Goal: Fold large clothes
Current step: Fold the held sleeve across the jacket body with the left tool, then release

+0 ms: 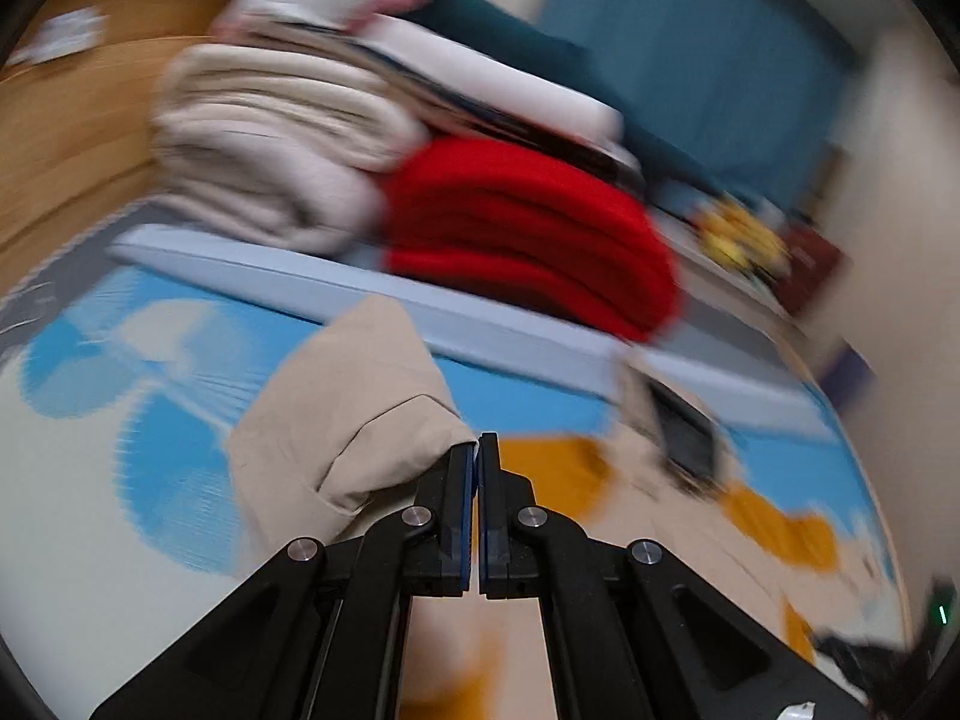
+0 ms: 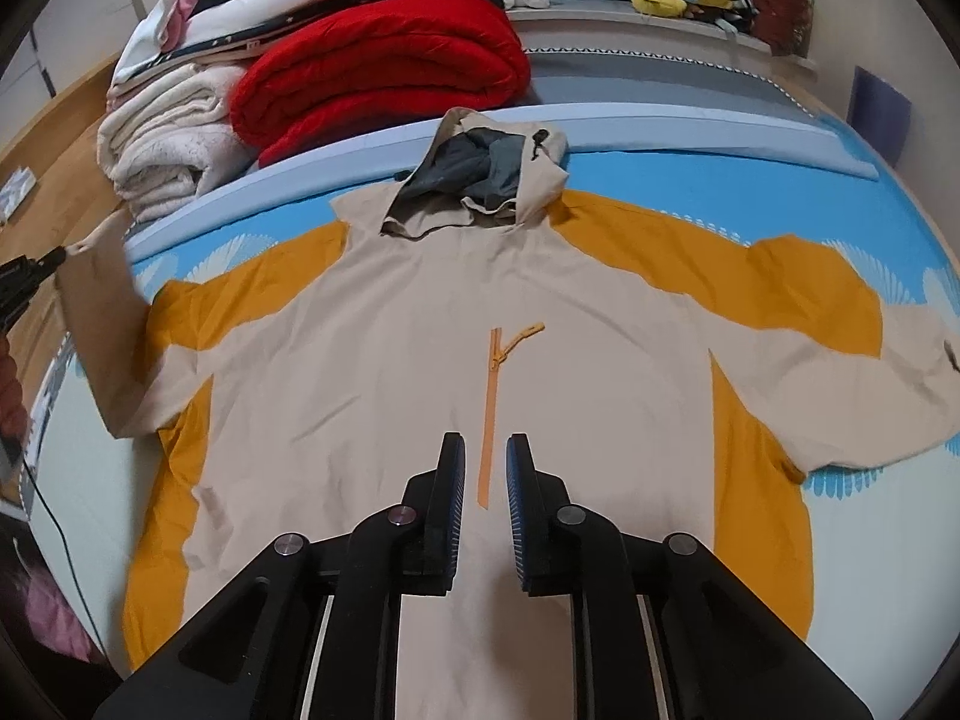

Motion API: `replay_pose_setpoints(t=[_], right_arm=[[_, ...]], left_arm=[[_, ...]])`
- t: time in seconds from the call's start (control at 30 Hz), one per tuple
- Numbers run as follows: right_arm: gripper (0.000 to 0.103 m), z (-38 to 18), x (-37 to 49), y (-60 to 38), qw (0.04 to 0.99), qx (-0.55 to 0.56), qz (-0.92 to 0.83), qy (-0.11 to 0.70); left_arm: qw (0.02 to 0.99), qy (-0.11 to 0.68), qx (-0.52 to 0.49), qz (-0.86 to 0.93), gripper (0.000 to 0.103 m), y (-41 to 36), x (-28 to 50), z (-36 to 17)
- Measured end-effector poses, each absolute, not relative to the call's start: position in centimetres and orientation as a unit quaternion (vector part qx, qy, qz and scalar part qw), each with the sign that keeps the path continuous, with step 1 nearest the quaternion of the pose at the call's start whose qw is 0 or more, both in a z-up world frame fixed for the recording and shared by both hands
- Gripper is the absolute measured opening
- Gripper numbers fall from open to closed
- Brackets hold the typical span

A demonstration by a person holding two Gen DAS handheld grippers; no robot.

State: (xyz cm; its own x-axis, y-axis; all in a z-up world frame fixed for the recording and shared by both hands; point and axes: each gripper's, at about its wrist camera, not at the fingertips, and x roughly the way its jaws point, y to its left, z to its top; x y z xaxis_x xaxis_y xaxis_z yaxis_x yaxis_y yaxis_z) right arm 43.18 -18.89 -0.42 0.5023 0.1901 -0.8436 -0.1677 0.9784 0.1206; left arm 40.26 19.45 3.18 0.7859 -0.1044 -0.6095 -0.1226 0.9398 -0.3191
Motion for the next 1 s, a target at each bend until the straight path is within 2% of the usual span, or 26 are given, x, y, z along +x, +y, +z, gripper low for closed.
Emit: replay_pose_setpoints(t=[0.1,0.23,0.3,0.37,0.5,0.63,0.7,0.83,1.0], right_arm=[[0.009,0.0,43.0,-19.3,0.869,0.015,0.096,0.485],[0.008,0.3,42.9,-19.5,0.869,0.018,0.098,0.484],[0.009,0.4,42.9,-19.6,0.867,0.024,0.102,0.487],[0.010,0.4,43.1,-19.8,0.865,0.030,0.105,0.490],[0.011,0.7,43.4,-19.7,0.861,0.048,0.114,0.493],[0.011,1.2,43.1,-18.4,0.862,0.048,0.140,0.484],[0.011,1.5,42.6,-17.0,0.866,0.040,0.156,0.473],[0.009,1.4,41.9,-14.3,0.867,0.018,0.186,0.462],[0.010,-0.4,41.3,-10.4,0.854,-0.014,0.227,0.468]], left_arm=[[0.921,0.356,-0.151,-0.054,0.000,13.2,40.5,2.1],[0.887,0.424,-0.125,-0.134,0.000,5.3,40.6,-1.4],[0.851,0.483,-0.123,-0.167,0.009,2.7,40.5,-3.7],[0.837,0.505,-0.121,-0.169,0.011,1.8,39.9,-4.0],[0.838,0.506,-0.156,-0.131,0.013,4.9,38.7,-0.3],[0.868,0.467,-0.163,-0.038,0.016,10.6,37.1,3.0],[0.878,0.449,-0.168,0.000,0.016,12.8,36.5,2.7],[0.839,0.503,-0.205,0.040,0.013,16.0,37.9,-1.2],[0.842,0.502,-0.179,0.081,0.013,17.3,39.1,-1.4]])
